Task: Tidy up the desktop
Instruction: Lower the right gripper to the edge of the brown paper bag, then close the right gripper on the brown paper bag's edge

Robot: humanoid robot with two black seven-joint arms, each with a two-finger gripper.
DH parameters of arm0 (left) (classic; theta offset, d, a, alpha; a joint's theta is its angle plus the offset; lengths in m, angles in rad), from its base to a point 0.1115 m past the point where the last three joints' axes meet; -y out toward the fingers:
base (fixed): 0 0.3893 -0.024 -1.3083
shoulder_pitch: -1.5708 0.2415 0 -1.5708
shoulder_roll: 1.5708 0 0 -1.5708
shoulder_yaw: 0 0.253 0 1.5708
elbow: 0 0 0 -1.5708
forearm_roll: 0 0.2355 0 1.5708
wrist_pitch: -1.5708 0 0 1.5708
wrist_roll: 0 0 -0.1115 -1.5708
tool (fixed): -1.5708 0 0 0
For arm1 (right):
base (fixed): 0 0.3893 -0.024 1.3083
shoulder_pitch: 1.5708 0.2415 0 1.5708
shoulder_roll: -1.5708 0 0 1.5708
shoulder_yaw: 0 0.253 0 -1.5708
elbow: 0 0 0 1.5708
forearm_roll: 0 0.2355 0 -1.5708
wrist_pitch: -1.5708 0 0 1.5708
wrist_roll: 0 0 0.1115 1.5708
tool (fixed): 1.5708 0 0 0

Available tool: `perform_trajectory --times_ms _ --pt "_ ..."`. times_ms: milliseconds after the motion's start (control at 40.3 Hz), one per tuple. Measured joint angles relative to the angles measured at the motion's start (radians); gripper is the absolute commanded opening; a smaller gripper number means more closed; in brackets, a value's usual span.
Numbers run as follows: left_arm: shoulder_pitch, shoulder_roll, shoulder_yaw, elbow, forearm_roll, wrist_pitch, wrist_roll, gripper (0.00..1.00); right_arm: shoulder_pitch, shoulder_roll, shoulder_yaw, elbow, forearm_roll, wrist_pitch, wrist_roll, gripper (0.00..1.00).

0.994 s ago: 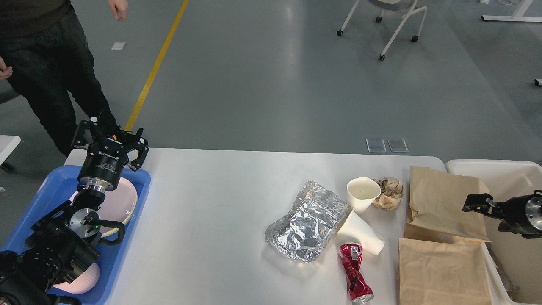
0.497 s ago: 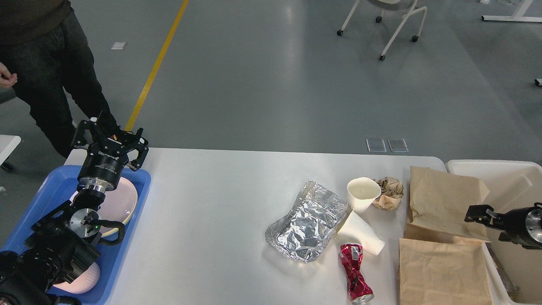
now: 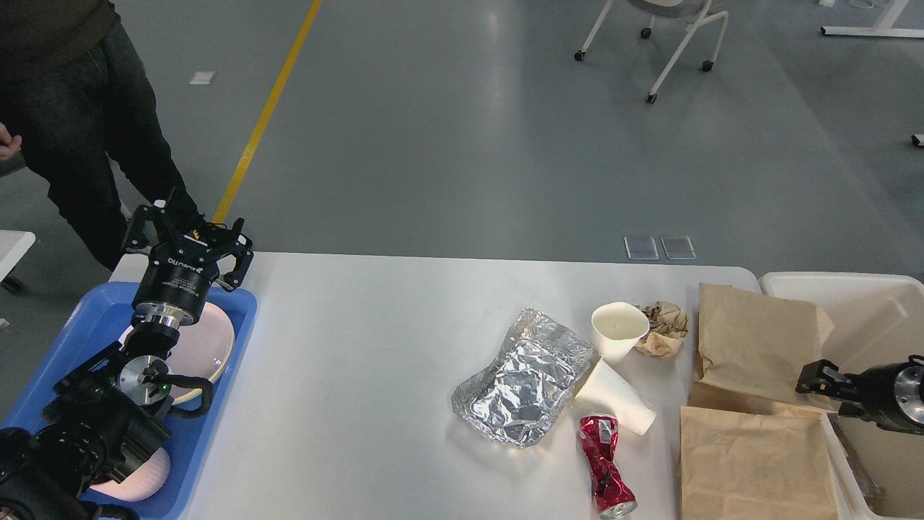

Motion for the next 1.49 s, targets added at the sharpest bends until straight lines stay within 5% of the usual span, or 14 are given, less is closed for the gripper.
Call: perform_trajectory --times_ms 124,373,522,1019,1068,1168,1217,1491 --pt "0.0 0.0 0.0 0.0 0.0 0.0 0.0 0.96 -0.007 0.008 0.0 0.001 0.001 0.003 0.0 0.38" --pt "0.0 0.0 0.0 0.0 0.0 0.0 0.0 0.96 -0.008 0.01 0.0 0.004 0.003 0.013 0.0 0.23" --pt "0.0 0.0 0.0 0.0 0.0 0.0 0.0 0.96 0.004 0.01 0.0 0.009 0.004 0.027 0.0 0.01" --pt "0.0 0.0 0.0 0.0 0.0 0.0 0.001 0.96 0.024 0.001 0.007 0.003 0.007 0.102 0.002 0.0" --pt "0.0 0.0 0.0 0.0 0.0 0.0 0.001 0.96 0.026 0.0 0.007 0.003 0.007 0.102 0.002 0.16" --pt "0.0 0.0 0.0 0.0 0.0 0.0 0.001 0.96 0.031 -0.001 0.01 0.002 0.006 0.102 0.002 0.74" --pt "0.0 0.0 0.0 0.0 0.0 0.0 0.0 0.96 0.039 -0.001 0.019 0.002 0.008 0.095 0.003 0.86" --pt "0.0 0.0 0.0 0.0 0.0 0.0 0.0 0.96 0.069 -0.034 0.079 0.011 0.0 0.096 0.006 0.9"
